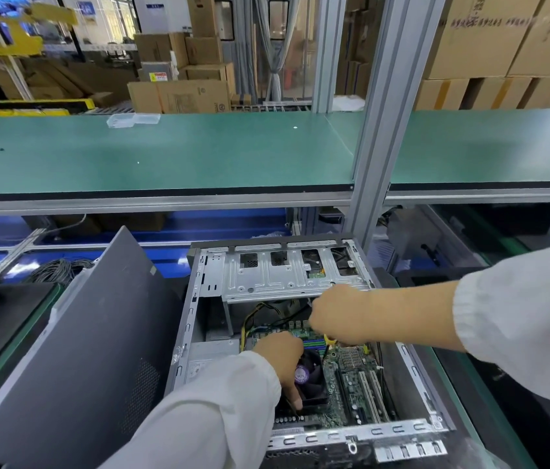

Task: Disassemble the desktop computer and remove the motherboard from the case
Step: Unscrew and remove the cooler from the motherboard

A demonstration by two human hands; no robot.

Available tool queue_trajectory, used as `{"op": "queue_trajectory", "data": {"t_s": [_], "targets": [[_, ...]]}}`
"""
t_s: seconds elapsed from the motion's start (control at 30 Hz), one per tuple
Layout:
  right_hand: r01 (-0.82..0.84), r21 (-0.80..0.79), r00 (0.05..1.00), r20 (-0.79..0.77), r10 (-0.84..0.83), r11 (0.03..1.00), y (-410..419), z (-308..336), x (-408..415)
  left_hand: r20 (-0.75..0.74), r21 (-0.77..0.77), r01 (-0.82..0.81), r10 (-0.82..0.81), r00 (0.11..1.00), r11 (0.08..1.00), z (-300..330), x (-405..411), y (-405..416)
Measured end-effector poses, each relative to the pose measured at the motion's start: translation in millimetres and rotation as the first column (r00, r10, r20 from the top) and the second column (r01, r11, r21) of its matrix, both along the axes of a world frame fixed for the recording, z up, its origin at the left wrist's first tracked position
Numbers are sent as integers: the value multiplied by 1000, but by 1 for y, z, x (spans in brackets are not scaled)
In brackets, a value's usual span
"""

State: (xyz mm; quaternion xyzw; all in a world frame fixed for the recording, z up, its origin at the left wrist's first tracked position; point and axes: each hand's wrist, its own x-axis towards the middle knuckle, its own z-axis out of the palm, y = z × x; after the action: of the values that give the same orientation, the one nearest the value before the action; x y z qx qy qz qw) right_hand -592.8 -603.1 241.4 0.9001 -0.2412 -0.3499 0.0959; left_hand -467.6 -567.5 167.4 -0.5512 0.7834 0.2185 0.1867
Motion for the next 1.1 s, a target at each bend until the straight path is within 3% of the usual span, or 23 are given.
{"op": "queue_trajectory", "data": {"t_s": [0.03,0.07,0.13,0.17,0.2,0.27,0.3,0.33,0.37,0.43,0.47,0.53,0.63,0.67,0.7,0.73,0.8,0.83,0.9,0.93,1.03,1.07,1.1], "targets": [[364,153,930,-10,-367,919,-11,2,1,-1,-1,-8,8,1000,1000,0,0,0],[653,295,749,-115,-652,698,-21,4,1,-6,-1,-14,14,1000,1000,0,0,0],[865,449,392,-329,-859,223,-38,3,-1,-10,0,-8,8,1000,1000,-2,0,1],[878,458,330,-364,-871,141,-41,2,-1,-9,-3,-6,6,1000,1000,-2,1,2],[873,443,375,-345,-860,202,-40,0,-1,-8,-6,-6,6,1000,1000,-3,1,2],[636,285,769,-155,-620,717,-24,-3,-3,-17,-13,-16,16,1000,1000,-3,1,2],[329,126,944,-78,-321,936,-13,-5,-4,-24,-10,-23,23,999,1000,-3,1,2],[-41,-55,997,-61,37,998,-3,-7,-4,-32,-3,-29,29,999,1000,-3,1,2],[-345,-183,937,-118,328,921,8,-7,-2,-40,2,-32,33,999,999,-3,0,2],[-540,-251,842,-161,515,803,18,-3,5,-46,8,-32,32,998,999,-2,-1,2],[-426,-212,904,-89,417,879,17,-1,7,-38,11,-30,31,999,999,-2,-1,2],[137,13,990,41,-138,990,7,5,13,-18,7,-28,28,999,1000,-2,-1,1],[794,378,574,-208,-792,476,-19,9,11,-8,2,-22,22,1000,1000,-4,-1,1],[843,399,481,-263,-836,359,-24,8,9,-6,1,-23,23,1000,1000,-5,-1,0],[840,383,497,-258,-829,385,-27,6,8,-5,-1,-27,27,1000,1000,-6,-2,0],[763,332,632,-205,-747,554,-24,5,7,-6,-1,-34,34,999,999,-8,-2,0],[264,105,964,-57,-259,959,-8,0,4,-11,0,-51,51,999,999,-9,-2,0],[-79,-38,997,-25,78,996,1,-4,4,-23,3,-63,63,998,998,-9,-2,0],[-523,-194,852,-77,518,830,13,-8,5,-66,21,-91,92,994,996,-9,-2,1],[-551,-204,833,-74,549,809,12,-10,6,-75,26,-99,101,992,995,-8,-3,2],[17,25,997,75,-19,1000,-1,-8,9,-30,32,-101,102,994,994,-5,-3,4],[351,194,930,39,-364,916,-10,-8,10,-28,34,-103,104,994,994,-4,-2,5],[632,326,761,-89,-643,703,-19,-7,9,-34,34,-105,106,994,994,-4,-2,5]]}}
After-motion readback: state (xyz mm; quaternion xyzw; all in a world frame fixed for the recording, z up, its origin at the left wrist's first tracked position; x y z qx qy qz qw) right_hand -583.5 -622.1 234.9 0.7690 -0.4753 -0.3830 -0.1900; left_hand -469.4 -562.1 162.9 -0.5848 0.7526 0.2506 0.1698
